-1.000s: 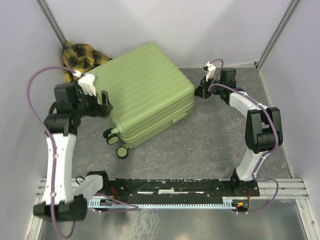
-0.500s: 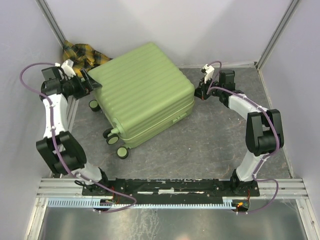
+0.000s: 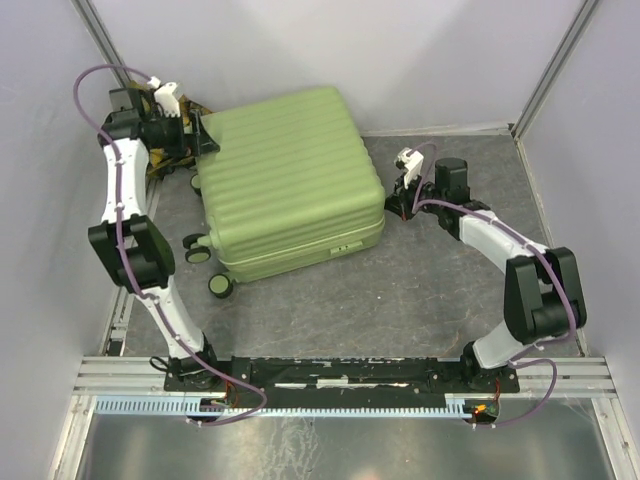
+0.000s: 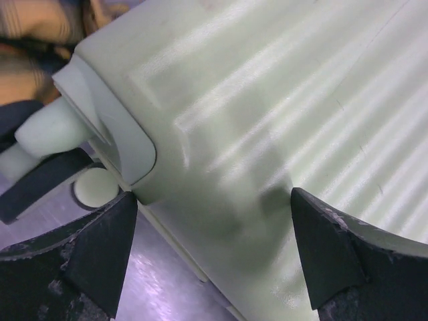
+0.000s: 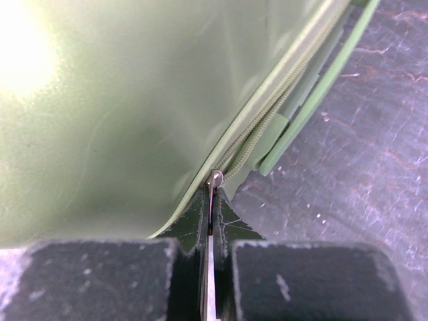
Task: Pack the luggage
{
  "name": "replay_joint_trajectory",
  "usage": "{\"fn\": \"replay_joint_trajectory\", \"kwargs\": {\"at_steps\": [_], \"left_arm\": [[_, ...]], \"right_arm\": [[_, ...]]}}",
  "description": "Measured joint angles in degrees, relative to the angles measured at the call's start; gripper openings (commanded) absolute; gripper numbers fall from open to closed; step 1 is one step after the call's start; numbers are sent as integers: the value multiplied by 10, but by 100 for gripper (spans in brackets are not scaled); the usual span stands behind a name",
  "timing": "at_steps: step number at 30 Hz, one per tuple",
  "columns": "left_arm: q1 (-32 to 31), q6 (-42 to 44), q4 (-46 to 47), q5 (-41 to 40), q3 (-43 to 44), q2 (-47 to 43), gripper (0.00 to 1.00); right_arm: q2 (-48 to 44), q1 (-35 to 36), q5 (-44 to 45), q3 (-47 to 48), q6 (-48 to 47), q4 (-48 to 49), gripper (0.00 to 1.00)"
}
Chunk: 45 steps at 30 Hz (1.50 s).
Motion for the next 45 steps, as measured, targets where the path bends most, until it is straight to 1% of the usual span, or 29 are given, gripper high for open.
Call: {"fn": "replay_joint_trajectory", "kwargs": {"at_steps": [3, 7, 9, 12, 13, 14, 16, 20, 23, 24, 26, 29, 32, 34, 36, 38, 39, 41, 43, 45], "left_arm": [[-24, 73, -17, -5, 49, 28, 89], [-59, 183, -15, -17, 74, 35, 87], [-88, 257, -13, -28, 77, 33, 87], [-150, 336, -52, 35, 73, 32, 86], [-180, 358, -61, 52, 73, 31, 86], [-197, 375, -85, 72, 73, 31, 85], [-225, 419, -111, 87, 68, 22, 85], [-223, 446, -145, 114, 57, 8, 82], [-225, 447, -160, 119, 57, 4, 80], [-228, 445, -158, 113, 57, 2, 81], [-241, 405, -135, 92, 52, -3, 82], [-269, 302, -64, 42, 45, -8, 85], [-301, 180, 50, -62, 45, 2, 87], [-316, 109, 114, -127, 70, 34, 88], [-336, 70, 160, -197, 116, 78, 90], [-350, 42, 210, -291, 183, 135, 91], [-355, 33, 229, -321, 207, 157, 91], [-365, 27, 259, -414, 258, 208, 91], [-371, 23, 319, -493, 281, 247, 92], [-375, 26, 362, -556, 283, 263, 92]], "right_arm": [[-49, 14, 16, -43, -5, -8, 2], [-106, 37, 38, -90, -5, -16, 2], [-137, 54, 51, -114, -5, -18, 2], [-176, 81, 57, -147, -4, -21, 2], [-195, 95, 56, -161, -3, -24, 2], [-206, 103, 54, -170, -3, -27, 2], [-234, 120, 51, -192, -3, -32, 2], [-276, 141, 37, -223, 10, -47, 2], [-281, 148, 31, -231, 28, -45, 2], [-280, 148, 31, -231, 33, -42, 2], [-276, 148, 30, -231, 42, -36, 2], [-269, 148, 27, -231, 49, -25, 2], [-263, 148, 23, -231, 54, -15, 2], [-258, 148, 20, -230, 56, -8, 2], [-253, 148, 17, -226, 57, -4, 2], [-247, 148, 15, -221, 59, 0, 2], [-244, 148, 15, -219, 59, 2, 2], [-240, 149, 13, -216, 61, 6, 2], [-238, 149, 12, -215, 64, 6, 2], [-237, 149, 12, -215, 66, 7, 2]]}}
